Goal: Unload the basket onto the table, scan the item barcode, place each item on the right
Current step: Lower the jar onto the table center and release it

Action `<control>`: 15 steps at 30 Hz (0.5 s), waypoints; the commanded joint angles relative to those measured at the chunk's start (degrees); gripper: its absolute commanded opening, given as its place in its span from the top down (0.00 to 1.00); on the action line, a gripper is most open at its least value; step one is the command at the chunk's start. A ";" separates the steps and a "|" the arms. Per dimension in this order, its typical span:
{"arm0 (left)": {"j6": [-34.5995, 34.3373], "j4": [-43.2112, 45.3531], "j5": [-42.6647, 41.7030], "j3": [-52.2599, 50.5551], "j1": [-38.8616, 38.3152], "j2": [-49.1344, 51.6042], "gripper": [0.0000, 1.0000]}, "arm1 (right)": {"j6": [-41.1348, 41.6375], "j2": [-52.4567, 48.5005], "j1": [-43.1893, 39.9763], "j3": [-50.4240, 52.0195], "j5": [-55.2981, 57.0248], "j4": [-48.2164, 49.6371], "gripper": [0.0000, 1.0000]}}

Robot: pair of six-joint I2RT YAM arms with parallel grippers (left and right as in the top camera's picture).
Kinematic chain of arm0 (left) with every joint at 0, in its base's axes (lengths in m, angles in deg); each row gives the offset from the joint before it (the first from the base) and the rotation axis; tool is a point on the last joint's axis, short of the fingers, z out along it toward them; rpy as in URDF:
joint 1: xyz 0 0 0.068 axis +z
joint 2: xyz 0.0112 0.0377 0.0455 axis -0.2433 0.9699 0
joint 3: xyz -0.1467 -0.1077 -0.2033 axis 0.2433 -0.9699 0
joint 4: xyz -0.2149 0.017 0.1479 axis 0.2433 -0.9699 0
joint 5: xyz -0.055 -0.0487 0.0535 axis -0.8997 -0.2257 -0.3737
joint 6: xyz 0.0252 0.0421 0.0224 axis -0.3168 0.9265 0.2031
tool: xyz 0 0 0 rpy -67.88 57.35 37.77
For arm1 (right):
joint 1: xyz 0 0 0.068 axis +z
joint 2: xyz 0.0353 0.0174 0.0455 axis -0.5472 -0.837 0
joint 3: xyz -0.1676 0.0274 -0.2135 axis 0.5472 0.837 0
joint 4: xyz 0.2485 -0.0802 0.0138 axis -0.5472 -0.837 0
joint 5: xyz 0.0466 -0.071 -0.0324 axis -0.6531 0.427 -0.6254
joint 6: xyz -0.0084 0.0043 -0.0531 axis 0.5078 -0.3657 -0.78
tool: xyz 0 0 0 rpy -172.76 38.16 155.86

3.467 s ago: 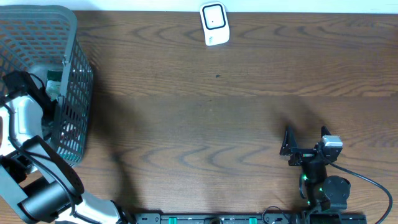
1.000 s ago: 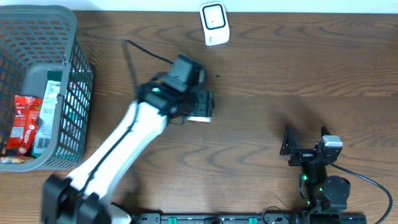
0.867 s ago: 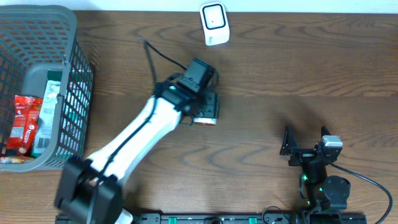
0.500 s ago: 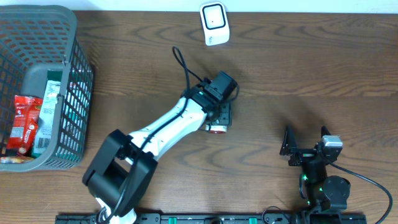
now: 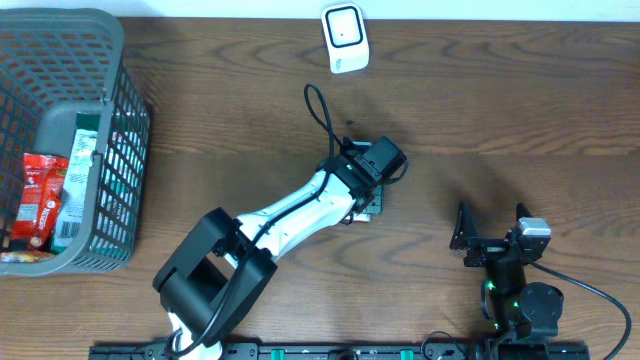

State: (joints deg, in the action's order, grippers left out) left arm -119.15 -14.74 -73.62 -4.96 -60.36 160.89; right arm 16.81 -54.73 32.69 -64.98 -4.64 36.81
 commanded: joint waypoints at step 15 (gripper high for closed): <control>-0.79 0.48 1.84 0.57 0.28 2.03 0.05 | 0.52 -0.02 0.48 0.07 0.15 -0.24 0.01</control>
State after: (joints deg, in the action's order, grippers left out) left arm -119.66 -14.19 -72.66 -4.96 -60.32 162.53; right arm 16.81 -54.73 32.69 -64.98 -4.64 36.81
